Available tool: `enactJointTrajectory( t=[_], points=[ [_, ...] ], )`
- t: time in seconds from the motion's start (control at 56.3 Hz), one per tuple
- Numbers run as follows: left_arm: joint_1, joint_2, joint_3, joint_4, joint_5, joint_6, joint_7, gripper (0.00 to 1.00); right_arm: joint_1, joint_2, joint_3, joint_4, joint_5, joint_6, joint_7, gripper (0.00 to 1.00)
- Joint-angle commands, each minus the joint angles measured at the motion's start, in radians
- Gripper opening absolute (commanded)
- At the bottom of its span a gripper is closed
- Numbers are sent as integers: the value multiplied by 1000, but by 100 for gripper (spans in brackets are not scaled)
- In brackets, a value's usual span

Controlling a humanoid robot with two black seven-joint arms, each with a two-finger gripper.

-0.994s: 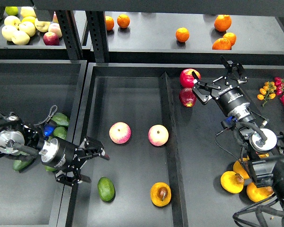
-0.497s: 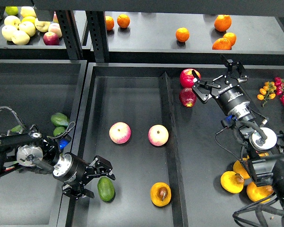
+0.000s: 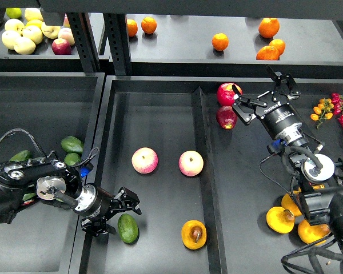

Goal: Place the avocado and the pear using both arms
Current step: 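Lower the left gripper and close it around the green avocado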

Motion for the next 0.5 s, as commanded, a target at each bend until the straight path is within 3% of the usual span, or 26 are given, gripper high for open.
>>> enactJointTrajectory(
  t=[0.0, 0.479],
  points=[
    [3, -13, -1, 15, 1, 0, 0, 93, 0, 0, 0, 2, 0, 0, 0, 100],
    [44, -79, -5, 91, 21, 0, 0, 93, -3, 0, 0, 5, 0, 0, 0, 100]
  ],
)
